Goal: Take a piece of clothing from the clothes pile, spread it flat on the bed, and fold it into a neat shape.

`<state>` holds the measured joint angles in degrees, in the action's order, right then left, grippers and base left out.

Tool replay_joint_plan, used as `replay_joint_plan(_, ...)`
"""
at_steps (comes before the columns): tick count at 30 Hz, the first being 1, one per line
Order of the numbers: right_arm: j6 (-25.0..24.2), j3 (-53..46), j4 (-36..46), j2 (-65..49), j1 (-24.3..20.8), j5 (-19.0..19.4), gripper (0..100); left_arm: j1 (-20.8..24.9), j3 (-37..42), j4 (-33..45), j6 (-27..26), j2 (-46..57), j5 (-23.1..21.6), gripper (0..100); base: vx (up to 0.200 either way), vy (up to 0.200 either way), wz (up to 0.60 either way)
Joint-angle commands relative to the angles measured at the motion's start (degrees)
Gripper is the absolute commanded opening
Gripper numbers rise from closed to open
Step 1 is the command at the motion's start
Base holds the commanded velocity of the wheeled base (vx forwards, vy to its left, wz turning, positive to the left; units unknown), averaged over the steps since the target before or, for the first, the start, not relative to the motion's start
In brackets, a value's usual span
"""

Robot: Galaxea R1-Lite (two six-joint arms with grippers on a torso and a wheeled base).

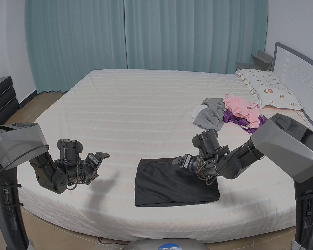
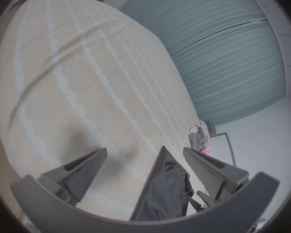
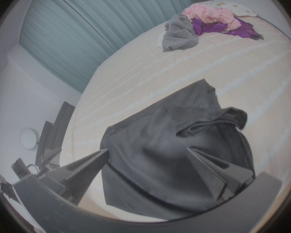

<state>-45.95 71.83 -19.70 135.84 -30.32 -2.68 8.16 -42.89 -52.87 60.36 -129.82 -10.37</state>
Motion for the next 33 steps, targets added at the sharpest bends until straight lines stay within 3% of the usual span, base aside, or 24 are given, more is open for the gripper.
replay_joint_plan(1, -0.02, 7.98, 2.82, 6.37, 2.46, -0.66, 100, 0.02, 0.00, -0.04, 0.03, 0.00, 0.00, 100, 0.000, 0.000, 0.00)
replay_joint_plan(8, 0.95, 14.57, 3.00, 9.62, 9.40, -6.63, 100, 0.02, 0.00, -0.04, 0.03, -0.08, 0.00, 100, 0.000, 0.000, 0.00)
replay_joint_plan(16, -0.11, 12.90, 1.77, 7.16, 12.48, -5.32, 100, 0.28, -2.11, 0.22, 0.03, -0.61, 0.53, 100, 0.000, 0.000, 0.00)
replay_joint_plan(18, -0.02, 11.23, 1.07, 6.81, 12.48, -2.50, 100, 1.07, -4.13, 0.93, -0.24, -0.88, 0.62, 100, 0.000, 0.000, 0.00)
replay_joint_plan(24, 0.24, 10.35, -1.75, 7.86, 12.04, -0.75, 100, 4.59, -13.10, 9.98, -1.21, -2.63, 1.15, 100, 0.000, 0.000, 0.00)
replay_joint_plan(31, 0.51, 10.79, -1.75, 9.27, 11.42, 0.57, 100, 7.66, -23.73, 16.40, -2.08, -7.99, 4.75, 100, 0.000, 0.000, 0.00)
replay_joint_plan(32, 0.95, 10.97, -1.66, 10.32, 11.42, 0.48, 0, 8.19, -25.76, 17.71, -3.05, -9.49, 4.84, 100, 0.000, 0.000, 0.00)
replay_joint_plan(33, 1.56, 10.97, -1.66, 10.59, 11.42, 0.40, 0, 8.63, -26.81, 18.42, -3.58, -10.19, 5.01, 100, 0.000, 0.000, 0.00)
